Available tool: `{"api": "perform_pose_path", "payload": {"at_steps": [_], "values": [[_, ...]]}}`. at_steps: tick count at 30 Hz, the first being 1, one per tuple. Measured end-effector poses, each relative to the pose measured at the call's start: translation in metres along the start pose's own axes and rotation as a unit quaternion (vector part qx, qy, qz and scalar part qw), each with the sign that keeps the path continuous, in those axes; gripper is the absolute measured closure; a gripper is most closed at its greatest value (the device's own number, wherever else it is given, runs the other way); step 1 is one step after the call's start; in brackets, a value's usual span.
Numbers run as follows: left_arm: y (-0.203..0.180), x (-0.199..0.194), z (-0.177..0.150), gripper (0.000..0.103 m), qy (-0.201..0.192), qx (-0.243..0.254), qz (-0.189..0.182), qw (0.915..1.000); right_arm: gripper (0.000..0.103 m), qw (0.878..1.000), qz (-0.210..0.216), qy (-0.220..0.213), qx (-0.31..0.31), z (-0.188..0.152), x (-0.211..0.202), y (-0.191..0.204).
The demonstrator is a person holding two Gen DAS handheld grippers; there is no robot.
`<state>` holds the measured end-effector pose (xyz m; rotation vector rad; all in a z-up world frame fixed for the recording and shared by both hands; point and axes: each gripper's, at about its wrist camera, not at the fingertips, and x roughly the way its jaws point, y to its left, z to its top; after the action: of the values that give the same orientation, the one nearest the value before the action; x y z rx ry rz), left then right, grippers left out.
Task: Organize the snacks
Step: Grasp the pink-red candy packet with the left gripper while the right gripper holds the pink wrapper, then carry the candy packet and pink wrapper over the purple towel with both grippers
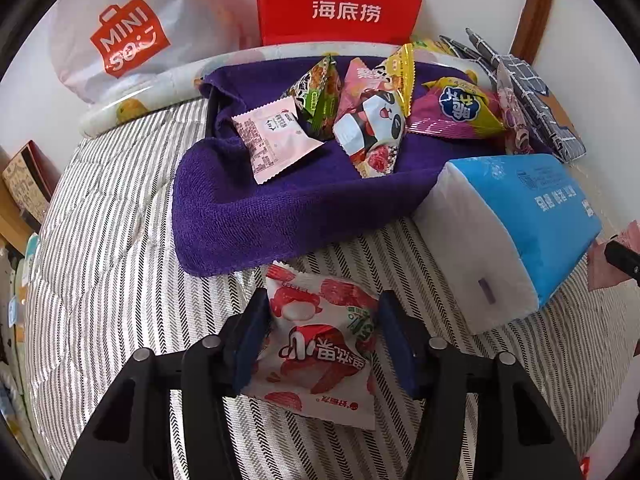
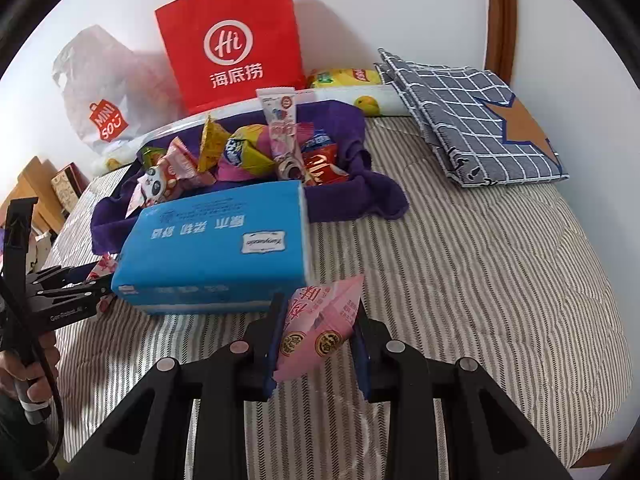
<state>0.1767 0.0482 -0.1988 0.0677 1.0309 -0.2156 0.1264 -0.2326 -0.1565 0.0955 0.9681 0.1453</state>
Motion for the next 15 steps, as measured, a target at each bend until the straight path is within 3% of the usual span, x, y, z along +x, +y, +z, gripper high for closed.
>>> {"api": "perform_pose_path", "payload": {"at_steps": [6, 15], "values": [[0.004, -0.003, -0.001, 0.056, -0.004, -0.007, -0.009, 0.9999, 0.075, 1.000, 0.014, -0.001, -0.006, -0.005, -0.006, 0.005], [0.015, -0.020, -0.006, 0.058, -0.001, -0.033, -0.027, 0.9991, 0.075, 1.000, 0.017, -0.022, -0.003, -0.007, -0.027, 0.008]]}}
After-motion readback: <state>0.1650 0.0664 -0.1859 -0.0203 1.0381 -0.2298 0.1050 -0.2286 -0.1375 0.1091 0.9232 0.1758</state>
